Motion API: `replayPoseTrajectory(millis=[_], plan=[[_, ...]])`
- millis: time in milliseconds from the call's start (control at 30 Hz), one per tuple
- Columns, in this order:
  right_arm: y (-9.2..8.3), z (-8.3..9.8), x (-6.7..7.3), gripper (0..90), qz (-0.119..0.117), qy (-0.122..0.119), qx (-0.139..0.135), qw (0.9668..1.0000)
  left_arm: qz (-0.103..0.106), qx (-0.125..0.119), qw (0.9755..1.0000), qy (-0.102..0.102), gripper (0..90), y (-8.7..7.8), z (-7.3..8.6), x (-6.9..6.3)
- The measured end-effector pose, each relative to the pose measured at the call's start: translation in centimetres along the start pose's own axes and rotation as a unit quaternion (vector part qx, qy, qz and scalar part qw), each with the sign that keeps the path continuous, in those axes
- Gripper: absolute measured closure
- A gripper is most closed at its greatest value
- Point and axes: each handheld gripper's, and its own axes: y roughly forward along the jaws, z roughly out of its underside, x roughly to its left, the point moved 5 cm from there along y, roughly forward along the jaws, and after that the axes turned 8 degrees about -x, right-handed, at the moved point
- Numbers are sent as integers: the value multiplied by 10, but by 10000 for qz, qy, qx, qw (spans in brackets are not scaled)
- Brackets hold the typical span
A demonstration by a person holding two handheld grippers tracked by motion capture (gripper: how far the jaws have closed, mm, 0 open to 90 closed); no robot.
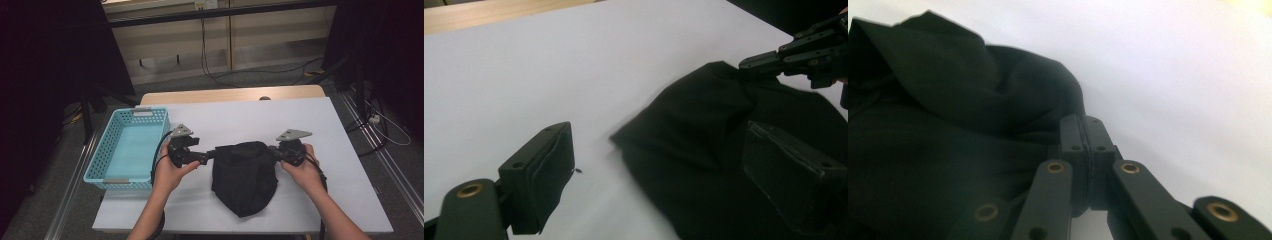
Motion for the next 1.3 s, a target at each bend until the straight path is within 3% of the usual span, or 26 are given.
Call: replayPoseTrajectory(millis=[67,133,200,233,333,400,467,533,600,633,700,767,833,967,1067,1100,1167,1233,1300], plan=[[-6,8,-8,896,81,145,50,9998,39,37,10000,7,136,5,2,-3],[-11,12,-9,866,-22,300,-41,9995,61,111,9999,36,136,10,5,-6],[-11,10,-7,715,-36,272,-158,9995,117,159,9998,54,141,15,8,-10],[-10,7,-5,684,-55,227,-266,9994,135,192,9997,72,142,17,9,-12],[-6,-3,8,538,-274,63,-443,9986,270,297,9992,50,169,23,14,-19],[-4,-12,21,472,-629,9,-573,9964,274,333,9990,97,169,26,16,-21],[-3,-18,32,418,-794,-109,-632,9948,298,372,9988,77,169,28,20,-22],[3,-19,43,389,-902,-271,-485,9944,349,461,9983,51,174,31,24,-25],[11,-15,46,431,-793,-440,-237,9956,398,540,9977,61,189,33,28,-27],[14,-13,45,494,-719,-462,-153,9962,430,568,9974,56,202,35,31,-30],[16,-14,34,761,-337,-313,-326,9984,459,628,9969,119,243,37,34,-32],[14,-19,22,885,-201,-97,-524,9984,547,649,9964,88,314,40,36,-36],[11,-20,14,900,-170,27,-605,9980,613,701,9956,106,372,43,39,-39],[6,-22,2,900,-36,226,-787,9966,766,885,9931,94,591,49,45,-45],[3,-22,-5,900,45,336,-843,9959,821,1107,9903,164,781,51,49,-48],[3,-21,-7,900,20,418,-874,9953,816,1132,9901,142,884,51,49,-47],[4,-20,-8,900,18,388,-860,9955,773,1204,9897,94,894,48,47,-45],[4,-20,-8,880,10,423,-871,9953,624,1107,9918,97,897,41,40,-37],[4,-21,-7,801,22,420,-882,9952,532,948,9941,-17,900,31,32,-27]])
